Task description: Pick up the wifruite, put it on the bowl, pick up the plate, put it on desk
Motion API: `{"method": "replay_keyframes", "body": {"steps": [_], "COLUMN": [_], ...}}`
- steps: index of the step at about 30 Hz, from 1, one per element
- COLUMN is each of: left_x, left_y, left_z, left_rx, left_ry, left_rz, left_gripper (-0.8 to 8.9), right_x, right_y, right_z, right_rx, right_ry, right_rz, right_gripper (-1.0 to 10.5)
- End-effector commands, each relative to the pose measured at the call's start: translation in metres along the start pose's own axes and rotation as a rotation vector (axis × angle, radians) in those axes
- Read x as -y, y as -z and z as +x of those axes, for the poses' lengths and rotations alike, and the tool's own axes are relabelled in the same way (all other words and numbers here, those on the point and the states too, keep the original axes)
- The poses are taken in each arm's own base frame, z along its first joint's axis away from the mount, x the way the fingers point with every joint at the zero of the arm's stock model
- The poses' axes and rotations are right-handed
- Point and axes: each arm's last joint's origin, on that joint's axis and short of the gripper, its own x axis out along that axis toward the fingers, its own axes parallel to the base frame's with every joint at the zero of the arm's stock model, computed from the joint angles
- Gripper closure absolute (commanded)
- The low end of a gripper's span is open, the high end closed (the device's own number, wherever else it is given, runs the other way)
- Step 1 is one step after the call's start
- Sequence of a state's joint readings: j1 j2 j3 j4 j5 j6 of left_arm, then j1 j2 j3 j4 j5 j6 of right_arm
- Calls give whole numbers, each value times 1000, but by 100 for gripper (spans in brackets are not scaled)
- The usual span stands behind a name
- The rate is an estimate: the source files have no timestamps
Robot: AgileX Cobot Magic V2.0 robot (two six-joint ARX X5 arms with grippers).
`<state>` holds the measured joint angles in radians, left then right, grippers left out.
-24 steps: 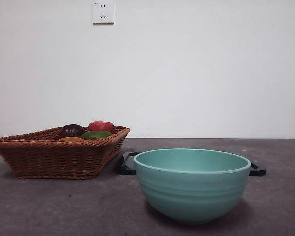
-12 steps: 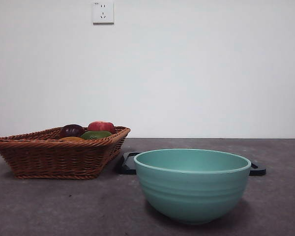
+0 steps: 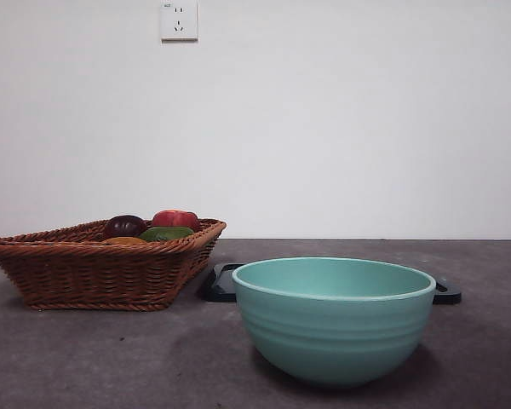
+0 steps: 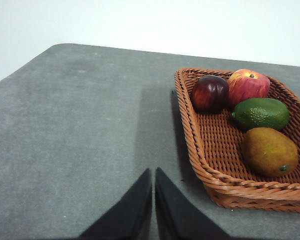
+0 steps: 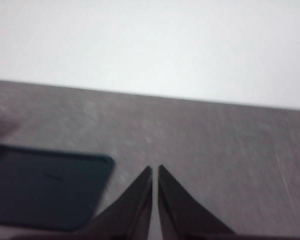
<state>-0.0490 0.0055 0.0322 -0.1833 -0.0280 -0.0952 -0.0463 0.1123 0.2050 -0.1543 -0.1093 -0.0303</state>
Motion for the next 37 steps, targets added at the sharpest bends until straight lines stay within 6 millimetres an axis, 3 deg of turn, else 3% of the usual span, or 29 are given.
{"method": "replay_keyframes", "body": {"steps": [1, 6, 15, 37], "left_x": [-1, -1, -1, -1], "left_y": [7, 7, 7, 7], "left_z": [2, 2, 2, 2], "left_rx": [-24, -24, -24, -24], "left_ry": [-6, -6, -6, -6], "left_rz": [4, 4, 4, 4], "left_gripper": [804, 804, 804, 804], "right_x": [2, 4, 4, 2], "right_y": [16, 40, 57, 58], "right_z": [4, 7, 7, 7], "right_rx": [5, -45, -83, -98], "right_ry": [54, 98, 105, 92], "right_rz": [-1, 8, 55, 53], "right_gripper": [932, 932, 932, 932]}}
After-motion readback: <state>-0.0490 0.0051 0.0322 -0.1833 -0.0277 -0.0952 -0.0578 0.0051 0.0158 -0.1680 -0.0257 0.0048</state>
